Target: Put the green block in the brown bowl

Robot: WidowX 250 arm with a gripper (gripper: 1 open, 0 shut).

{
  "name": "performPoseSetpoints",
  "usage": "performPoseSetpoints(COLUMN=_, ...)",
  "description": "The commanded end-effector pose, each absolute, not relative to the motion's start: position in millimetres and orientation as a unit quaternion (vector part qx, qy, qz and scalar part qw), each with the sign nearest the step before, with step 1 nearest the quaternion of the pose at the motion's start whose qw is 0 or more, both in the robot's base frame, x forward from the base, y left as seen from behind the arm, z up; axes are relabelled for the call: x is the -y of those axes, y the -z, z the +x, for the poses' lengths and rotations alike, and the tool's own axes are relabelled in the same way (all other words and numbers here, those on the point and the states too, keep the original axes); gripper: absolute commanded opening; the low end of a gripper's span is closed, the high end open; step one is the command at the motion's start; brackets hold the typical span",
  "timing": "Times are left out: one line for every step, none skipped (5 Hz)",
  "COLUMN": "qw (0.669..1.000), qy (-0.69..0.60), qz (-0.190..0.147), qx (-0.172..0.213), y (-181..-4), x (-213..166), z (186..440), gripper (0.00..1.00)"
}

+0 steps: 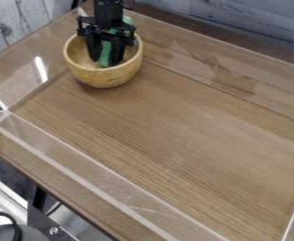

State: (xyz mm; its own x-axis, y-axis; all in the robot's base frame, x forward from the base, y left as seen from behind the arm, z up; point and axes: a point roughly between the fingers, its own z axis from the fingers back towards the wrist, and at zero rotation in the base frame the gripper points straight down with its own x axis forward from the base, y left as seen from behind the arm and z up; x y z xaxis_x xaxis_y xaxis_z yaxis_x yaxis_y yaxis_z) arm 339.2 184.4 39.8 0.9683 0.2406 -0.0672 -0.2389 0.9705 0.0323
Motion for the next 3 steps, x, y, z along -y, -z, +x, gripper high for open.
performPoseSetpoints(qw=0.991, qy=-0.128, qz=0.021, qx=-0.016, y=-50.7, x=-189.6, z=345.9, gripper=0.00)
performPoseSetpoints(qw=0.991, qy=-0.129, qz=0.020, qx=-0.018, y=-49.0, x=-189.4, z=346.6, gripper=0.00)
performPoseSetpoints(qw=0.991, qy=-0.129, qz=0.019, qx=-0.020, y=-47.5, x=-189.1, z=347.2, gripper=0.00)
